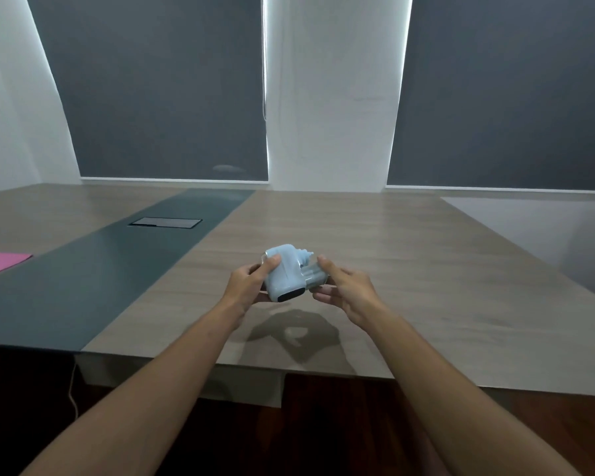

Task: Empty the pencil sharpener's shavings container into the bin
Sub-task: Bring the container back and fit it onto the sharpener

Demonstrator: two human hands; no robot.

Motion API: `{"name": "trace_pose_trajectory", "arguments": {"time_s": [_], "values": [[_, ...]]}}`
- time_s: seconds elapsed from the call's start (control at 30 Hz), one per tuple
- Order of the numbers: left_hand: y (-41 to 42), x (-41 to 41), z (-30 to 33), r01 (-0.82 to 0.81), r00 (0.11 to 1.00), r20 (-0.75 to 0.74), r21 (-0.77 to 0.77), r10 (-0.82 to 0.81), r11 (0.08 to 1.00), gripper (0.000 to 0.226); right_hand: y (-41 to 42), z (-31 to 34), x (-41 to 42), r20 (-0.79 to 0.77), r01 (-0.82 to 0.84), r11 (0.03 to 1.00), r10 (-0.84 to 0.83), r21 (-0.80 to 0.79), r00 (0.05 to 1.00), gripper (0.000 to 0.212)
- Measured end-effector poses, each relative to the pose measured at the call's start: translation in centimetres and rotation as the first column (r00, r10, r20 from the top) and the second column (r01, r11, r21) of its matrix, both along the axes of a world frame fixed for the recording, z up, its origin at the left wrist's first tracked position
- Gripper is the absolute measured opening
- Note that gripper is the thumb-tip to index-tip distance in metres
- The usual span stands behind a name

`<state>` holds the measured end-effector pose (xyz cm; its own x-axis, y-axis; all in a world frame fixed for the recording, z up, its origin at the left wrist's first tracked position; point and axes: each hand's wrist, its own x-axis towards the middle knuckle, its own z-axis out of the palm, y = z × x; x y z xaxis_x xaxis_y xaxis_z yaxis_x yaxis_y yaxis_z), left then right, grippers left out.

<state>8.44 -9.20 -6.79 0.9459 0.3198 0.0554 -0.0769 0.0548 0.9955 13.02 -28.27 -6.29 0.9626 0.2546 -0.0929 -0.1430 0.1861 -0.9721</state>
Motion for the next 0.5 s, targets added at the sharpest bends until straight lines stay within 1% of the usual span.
{"name": "trace_pose_trajectory", "arguments": {"time_s": [0.07,0.13,0.17,0.23,0.37,0.43,0.5], "values": [[-0.4,0.0,0.1,0.022,1.0,0.016,-0.01,-0.022,1.0,0.044,0.8,0.0,-0.5,0.032,0.014,0.998,-0.012,-0.062,0.999,0.059],[-0.6,0.0,0.4,0.02,1.0,0.024,-0.015,-0.019,1.0,0.041,1.6,0.0,-0.9,0.076,0.051,0.994,-0.044,-0.1,0.996,0.063],[-0.5,0.0,0.5,0.011,1.0,0.023,-0.019,-0.011,1.0,0.039,1.9,0.1,-1.1,0.094,0.066,0.992,-0.056,-0.11,0.994,0.064],[-0.1,-0.1,0.6,-0.012,1.0,0.009,-0.025,0.012,1.0,0.042,2.3,0.2,-1.4,0.108,0.062,0.988,-0.048,-0.138,0.993,0.06],[1.4,-1.0,1.1,-0.067,0.998,-0.005,-0.037,0.067,0.997,0.045,2.9,1.1,-2.1,0.075,-0.044,0.965,0.066,-0.259,0.995,0.054],[2.2,-1.8,1.4,-0.1,0.995,0.005,-0.012,0.1,0.995,0.041,3.7,1.7,-2.7,0.074,-0.09,0.939,0.121,-0.333,0.99,0.051],[2.8,-2.7,1.5,-0.158,0.987,0.023,0.007,0.157,0.987,0.036,4.8,2.1,-3.3,0.077,-0.126,0.919,0.166,-0.374,0.983,0.049]]}}
